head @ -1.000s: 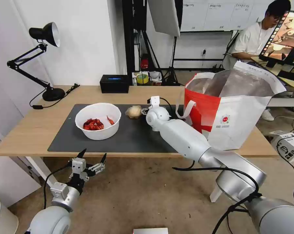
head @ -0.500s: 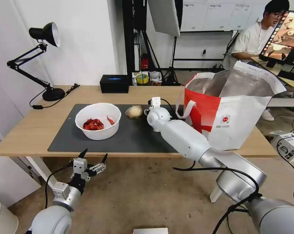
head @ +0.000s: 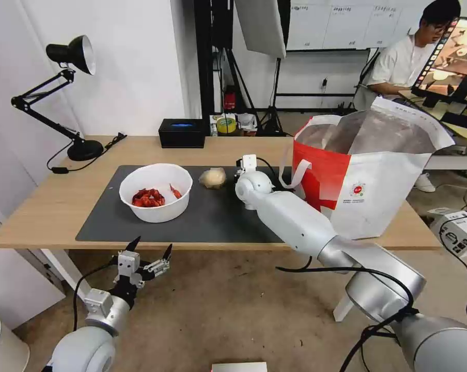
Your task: Pick up the trash from the table and place it into the takeout bag.
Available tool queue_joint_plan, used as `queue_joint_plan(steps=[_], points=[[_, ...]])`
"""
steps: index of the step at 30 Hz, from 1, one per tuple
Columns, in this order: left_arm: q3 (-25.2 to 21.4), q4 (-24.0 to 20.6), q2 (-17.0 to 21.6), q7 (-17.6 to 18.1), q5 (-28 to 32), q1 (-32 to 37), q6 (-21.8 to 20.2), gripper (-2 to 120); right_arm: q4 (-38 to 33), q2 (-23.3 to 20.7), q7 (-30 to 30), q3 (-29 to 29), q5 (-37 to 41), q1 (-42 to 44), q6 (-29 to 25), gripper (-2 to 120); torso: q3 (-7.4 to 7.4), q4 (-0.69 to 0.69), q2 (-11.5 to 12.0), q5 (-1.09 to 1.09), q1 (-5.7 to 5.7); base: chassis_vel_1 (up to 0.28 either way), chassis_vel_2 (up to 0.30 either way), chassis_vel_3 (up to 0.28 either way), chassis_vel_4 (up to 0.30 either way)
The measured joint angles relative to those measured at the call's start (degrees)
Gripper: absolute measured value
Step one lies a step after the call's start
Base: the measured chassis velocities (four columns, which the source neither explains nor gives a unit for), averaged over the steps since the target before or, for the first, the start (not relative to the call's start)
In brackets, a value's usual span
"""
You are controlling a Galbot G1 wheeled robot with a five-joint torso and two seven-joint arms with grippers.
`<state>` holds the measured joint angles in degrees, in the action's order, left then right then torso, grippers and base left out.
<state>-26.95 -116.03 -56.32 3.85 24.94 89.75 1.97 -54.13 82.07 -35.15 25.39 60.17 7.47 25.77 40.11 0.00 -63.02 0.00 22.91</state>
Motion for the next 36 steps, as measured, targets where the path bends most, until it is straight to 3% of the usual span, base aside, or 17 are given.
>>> queue_joint_plan(steps=[12,26,36], points=[[-1.43,-1.20,0.89,0.28,0.17,1.30,-0.17,100,-8.38,-4.62,3.81,-1.56,-0.43,3.29,-2.76,0,0.00,0.00,0.00,0.00,0.00,0.000,0.000,0.000,0.000],[-1.92,-2.22,1.11,0.48,0.17,2.28,-0.17,100,-32.85,-13.48,3.47,-2.22,0.33,10.01,-5.53,0,-0.01,0.00,0.00,0.01,0.00,0.000,0.000,0.000,0.000],[-1.67,-2.83,-0.14,0.60,-0.72,3.74,-0.16,100,-46.50,-20.14,6.66,-5.15,-7.78,11.76,-8.39,0,-0.01,0.00,0.00,0.00,0.00,0.000,0.000,0.000,0.000]])
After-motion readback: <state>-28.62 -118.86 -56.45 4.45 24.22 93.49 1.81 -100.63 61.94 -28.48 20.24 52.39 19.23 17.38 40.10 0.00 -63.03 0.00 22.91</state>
